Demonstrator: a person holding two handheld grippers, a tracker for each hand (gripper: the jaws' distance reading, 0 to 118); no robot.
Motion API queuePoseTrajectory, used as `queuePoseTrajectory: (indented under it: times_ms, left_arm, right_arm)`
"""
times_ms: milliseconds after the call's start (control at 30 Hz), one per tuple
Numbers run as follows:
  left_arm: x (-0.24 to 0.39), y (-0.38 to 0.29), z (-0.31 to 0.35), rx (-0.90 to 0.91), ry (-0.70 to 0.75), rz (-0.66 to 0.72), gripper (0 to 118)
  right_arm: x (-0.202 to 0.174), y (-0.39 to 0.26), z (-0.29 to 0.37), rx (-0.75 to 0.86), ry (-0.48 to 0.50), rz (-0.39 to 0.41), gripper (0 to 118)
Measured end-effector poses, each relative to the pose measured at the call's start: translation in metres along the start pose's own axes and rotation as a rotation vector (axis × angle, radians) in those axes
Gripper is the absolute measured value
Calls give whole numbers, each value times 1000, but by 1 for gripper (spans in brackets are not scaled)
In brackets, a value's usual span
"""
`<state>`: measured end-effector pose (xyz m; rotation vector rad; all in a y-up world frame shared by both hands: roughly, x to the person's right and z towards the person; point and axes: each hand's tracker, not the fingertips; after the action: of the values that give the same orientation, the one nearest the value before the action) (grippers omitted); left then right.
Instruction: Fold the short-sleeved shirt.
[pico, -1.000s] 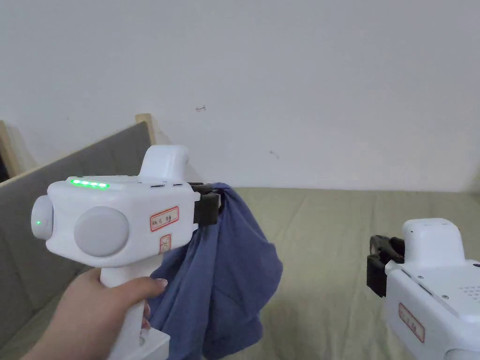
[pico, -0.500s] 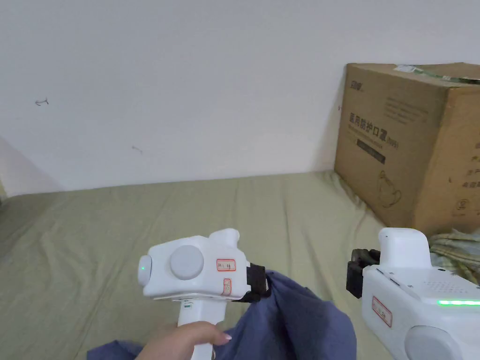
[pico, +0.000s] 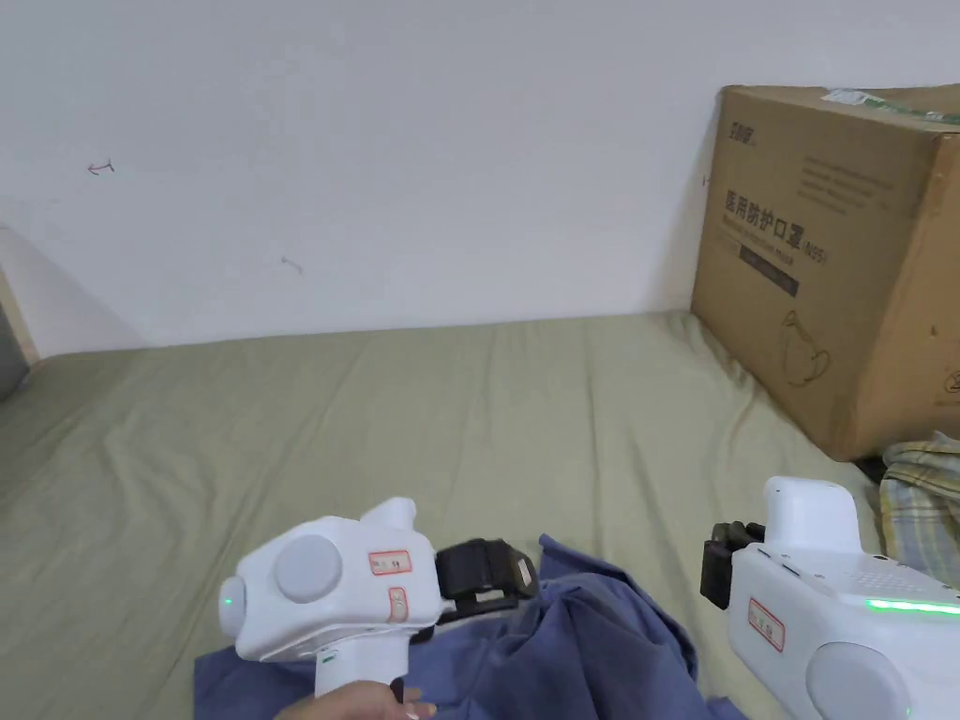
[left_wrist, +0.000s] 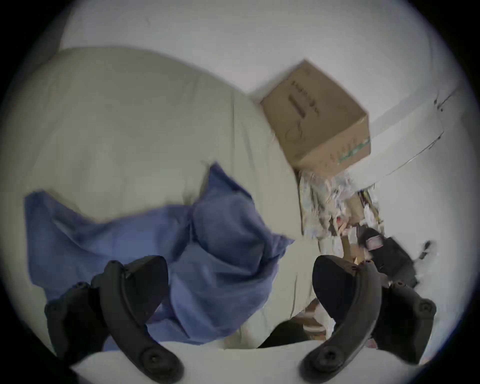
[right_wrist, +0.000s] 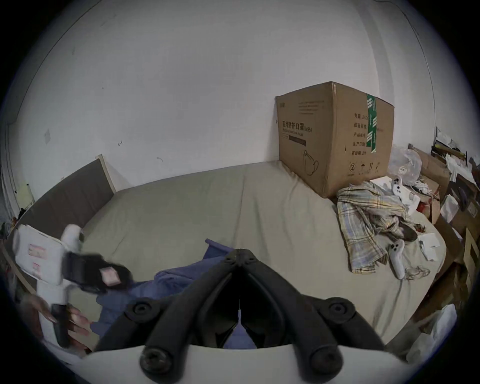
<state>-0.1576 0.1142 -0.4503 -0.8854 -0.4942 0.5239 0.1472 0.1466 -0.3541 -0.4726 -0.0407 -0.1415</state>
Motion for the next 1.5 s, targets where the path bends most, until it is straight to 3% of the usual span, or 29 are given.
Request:
queuePoseTrajectory:
  times_ms: [100,167,200,233,267,300,367,433,600,700,733,767,800,833,1000,1067,1100,1167,1267,1300,1333,1367,1400,1433,1500]
  left_arm:
    - [4,0,62,173,89,-98,113]
    - [2,-11,100,257,196,-179,106]
    - [-2,-20,117,304,231,-211,86]
    - [-6,-29,133,332,243,-231,56]
    - [-11,-37,142,344,258,-238,17]
    - [-17,-44,152,341,295,-228,0]
    - [-33,-59,164,315,346,-173,0]
    - [-56,-66,171,250,255,-98,0]
    - [-99,-77,148,-27,557,-67,0]
    - [-141,-88,116,-186,526,85,0]
    - [-156,-94,106,-198,500,170,9]
    - [-166,-97,97,-223,494,212,32]
    - [-175,-99,88,-259,483,230,79]
    - [-183,-103,76,-298,475,235,100]
    - [-179,-112,42,-331,527,117,115]
    - [-163,-110,42,-313,559,50,106]
    - [-158,-110,44,-307,548,7,81]
    - [-144,-108,55,-238,560,-111,4]
    - [-131,-106,76,-127,424,-108,3]
    - [-129,-104,82,-102,422,-102,3]
    - [-126,-102,90,-73,448,-109,3]
    - [-124,-101,96,-43,464,-115,3]
    - [-124,-100,102,-14,460,-104,3]
    - [-125,-98,108,5,453,-83,3]
    - [-129,-96,115,12,434,-34,3]
  right_arm:
    - [-4,1,7,20,30,26,0]
    - [-4,-2,13,37,36,52,0]
    - [-5,-2,16,42,30,60,0]
    - [-5,-3,17,45,21,60,0]
    - [-5,-3,19,46,18,55,0]
    - [-3,-4,20,45,21,40,0]
    - [-3,-5,21,32,32,16,0]
    - [-4,-8,22,24,44,13,0]
    - [-9,-14,19,7,49,20,0]
    - [-11,-17,17,-11,62,17,0]
    - [-12,-18,16,-17,64,19,0]
    - [-13,-19,16,-22,65,22,0]
    - [-12,-20,15,-28,66,26,0]
    - [-11,-21,14,-32,67,30,0]
    - [0,-28,2,-69,38,31,0]
    - [8,-32,-6,-99,22,17,0]
    - [14,-35,-11,-118,15,6,0]
    - [26,-41,-22,-160,11,-27,0]
    - [42,-51,-39,-259,-11,-97,0]
    - [52,-55,-45,-272,54,-142,0]
    - [63,-60,-51,-275,101,-240,0]
    - [68,-62,-59,-314,100,-264,0]
    - [70,-65,-69,-360,51,-260,24]
    - [73,-67,-82,-426,20,-244,63]
    - [78,-75,-104,-517,28,-255,84]
